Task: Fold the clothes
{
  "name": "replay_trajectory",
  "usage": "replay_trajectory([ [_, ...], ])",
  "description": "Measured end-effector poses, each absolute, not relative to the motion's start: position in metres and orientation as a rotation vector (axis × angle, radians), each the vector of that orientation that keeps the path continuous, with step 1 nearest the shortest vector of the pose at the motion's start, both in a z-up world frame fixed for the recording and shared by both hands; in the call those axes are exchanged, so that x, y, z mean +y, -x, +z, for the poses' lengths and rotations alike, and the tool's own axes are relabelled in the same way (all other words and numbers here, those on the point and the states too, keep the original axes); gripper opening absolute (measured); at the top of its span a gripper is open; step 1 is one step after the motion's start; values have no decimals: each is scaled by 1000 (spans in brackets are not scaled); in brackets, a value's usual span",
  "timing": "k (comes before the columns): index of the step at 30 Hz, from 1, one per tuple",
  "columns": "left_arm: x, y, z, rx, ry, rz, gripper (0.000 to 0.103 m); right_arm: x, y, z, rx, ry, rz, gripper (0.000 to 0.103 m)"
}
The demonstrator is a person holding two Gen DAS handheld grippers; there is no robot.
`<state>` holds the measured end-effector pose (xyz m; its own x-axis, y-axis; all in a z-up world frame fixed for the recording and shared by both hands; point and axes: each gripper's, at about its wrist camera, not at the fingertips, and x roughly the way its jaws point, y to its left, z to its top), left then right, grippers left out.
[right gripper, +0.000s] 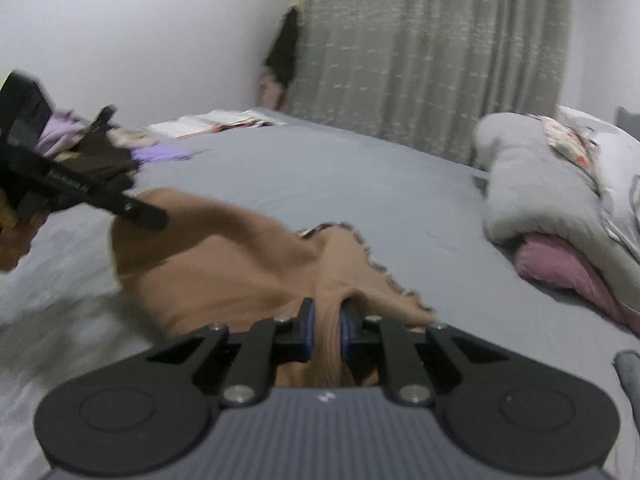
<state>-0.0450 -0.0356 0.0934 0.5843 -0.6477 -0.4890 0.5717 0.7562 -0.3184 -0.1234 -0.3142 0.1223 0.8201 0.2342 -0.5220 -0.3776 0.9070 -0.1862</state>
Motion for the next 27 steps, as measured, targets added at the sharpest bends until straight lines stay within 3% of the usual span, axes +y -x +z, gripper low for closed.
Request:
replay_trajectory([
  [8,-11,106,88,655,-67,-862,14,-301,183,90,619,475,598,11],
  [12,23,118,99,614,2,-871,14,-315,196,81,713,461,678,15],
  [18,59,100,112,582,159,-756,17,-346,201,103,734,324,710,53],
  [20,48,84,103,642,159,-709,23,-359,191,120,649,210,636,82],
  [23,36,63,93,713,218,-632,42,-369,172,130,588,37,548,89],
  [27,30,36,79,794,342,-536,47,-361,139,119,630,-40,381,91],
])
